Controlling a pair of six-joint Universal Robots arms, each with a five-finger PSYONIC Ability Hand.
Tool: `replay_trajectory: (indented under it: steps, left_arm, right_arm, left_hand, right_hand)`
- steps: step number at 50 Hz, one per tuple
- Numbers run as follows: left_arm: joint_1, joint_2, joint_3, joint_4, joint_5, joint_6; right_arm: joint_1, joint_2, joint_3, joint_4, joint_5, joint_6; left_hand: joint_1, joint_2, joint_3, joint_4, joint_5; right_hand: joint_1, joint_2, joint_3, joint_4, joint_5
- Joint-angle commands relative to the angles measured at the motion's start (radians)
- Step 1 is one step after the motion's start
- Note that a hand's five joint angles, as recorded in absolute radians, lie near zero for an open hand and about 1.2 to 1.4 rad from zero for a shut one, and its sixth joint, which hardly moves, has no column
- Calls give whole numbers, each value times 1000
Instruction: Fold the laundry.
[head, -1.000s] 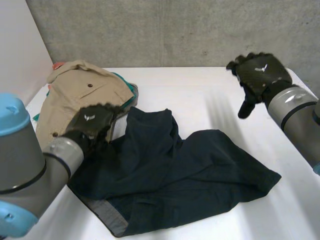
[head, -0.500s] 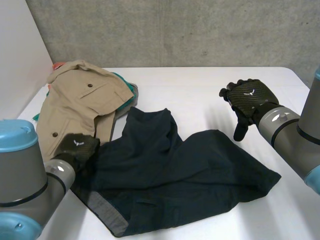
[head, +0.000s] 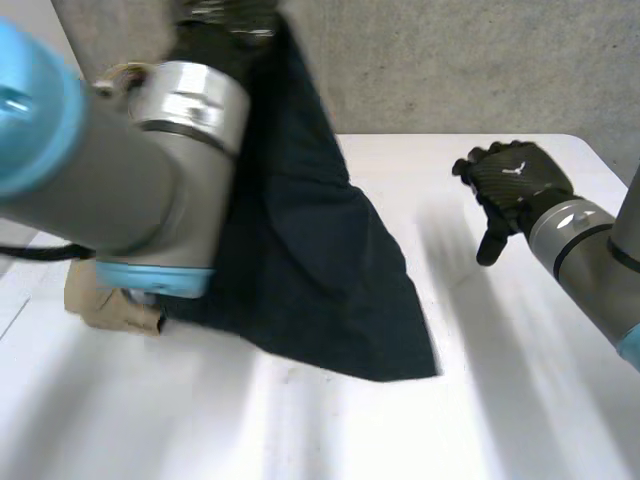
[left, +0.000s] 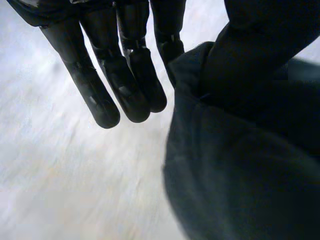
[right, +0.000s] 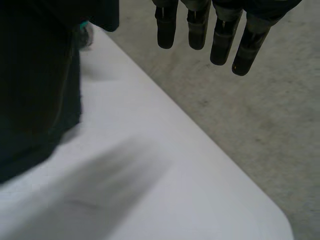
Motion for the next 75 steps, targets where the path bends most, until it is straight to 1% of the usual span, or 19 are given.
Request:
replay_trajectory:
  steps: [1, 4, 5, 8, 9, 15, 19, 26, 31, 37, 41, 45, 50, 51, 56, 60, 64, 71, 75]
  left_arm:
    - [-193, -201, 83, 51, 206, -76]
    - [-239, -280, 84, 45, 299, -210]
    - [-250, -302, 81, 41, 331, -268]
    - [-267, -332, 55, 44, 364, -366]
    - [-266, -330, 49, 47, 366, -382]
    - [-250, -278, 18, 50, 359, -405]
    - [-197, -202, -11, 38, 333, -405]
    - [-74, -19, -153, 35, 249, -403]
    - [27, 84, -279, -39, 223, -400]
    - [141, 119, -374, -175, 220, -379]
    - [222, 116, -451, -238, 218, -350]
    - [283, 116, -514, -237, 227, -339]
    - [302, 115, -546, -237, 229, -340]
    - [303, 115, -551, -235, 229, -340]
    - [302, 113, -557, -229, 231, -346]
    - [294, 110, -559, -229, 231, -346]
    - [290, 111, -566, -228, 231, -346]
    - [257, 107, -563, -220, 229, -345]
    - [233, 85, -559, -208, 226, -342]
  right_arm:
    - [-66, -19, -30, -11, 36, 3]
    - [-95, -18, -42, -11, 52, 3]
    - [-101, -18, -45, -11, 53, 2]
    - [-123, -18, -51, -11, 53, 2]
    - [-129, -18, -53, -11, 53, 0]
    - [-160, -18, -62, -10, 52, -1]
    - [-160, -18, -65, -10, 43, -4]
    - [-151, -18, -65, 4, 38, -1]
    - [-135, -19, -51, 133, -12, -6]
    - [-118, -13, -36, 352, -40, 5]
    - [-111, -14, 53, 361, -34, -7]
    - [-108, -18, 177, 277, -32, -12]
    - [-92, -5, 294, 110, -19, -24]
    - [-89, -1, 303, 90, -14, -30]
    - [-95, 97, 300, -63, 53, -131]
    - [-112, 130, 210, -194, 142, -246]
    - [-111, 163, 96, -286, 179, -351]
    - [-112, 340, -148, -422, 146, -421]
    - [-111, 452, -230, -475, 52, -429]
  left_hand:
    - [251, 200, 206, 198, 257]
    - [251, 200, 206, 198, 257]
    - [141, 90, 96, 88, 147]
    - [-971, -1022, -1016, -1024, -965]
    - [-888, -940, -934, -942, -883]
    - [-971, -1022, -1016, -1024, -965]
    - [-971, -1022, -1016, -1024, -965]
    - [-971, -1022, -1016, -1024, -965]
    - [-961, -1012, -1006, -1014, -955]
    - [-961, -1012, -1006, -1014, -955]
    - [-961, -1012, -1006, -1014, -955]
    - [-961, -1012, -1006, -1014, -955]
    - [-964, -1015, -1009, -1017, -958]
    - [-967, -1018, -1012, -1020, -961]
    - [-967, -1018, -1012, -1020, -961]
    - [-967, -1018, -1012, -1020, -961]
    - [-967, -1018, -1012, -1020, -961]
    - [-964, -1015, -1009, -1017, -958]
    - [-961, -1012, -1006, -1014, -955]
  right_hand:
    - [-18, -42, -39, -59, -56]
    - [-18, -42, -39, -59, -56]
    - [-18, -42, -39, -59, -56]
    - [-18, -42, -39, -59, -56]
    - [-18, -42, -39, -59, -56]
    - [-18, -42, -39, -59, -56]
    - [-18, -42, -39, -59, -56]
    - [-18, -42, -39, -59, -56]
    - [-18, -42, -39, -59, -56]
    - [-18, -42, -39, -59, -56]
    - [-18, -42, -39, -59, -56]
    - [-18, -42, -39, -59, -56]
    - [14, -10, -6, -27, -24]
    - [114, 90, 94, 73, 76]
    - [1201, 1177, 1181, 1160, 1163]
    - [1203, 1180, 1183, 1162, 1165]
    - [1203, 1180, 1183, 1162, 1165]
    - [1203, 1180, 1183, 1162, 1165]
    - [1123, 1099, 1103, 1082, 1085]
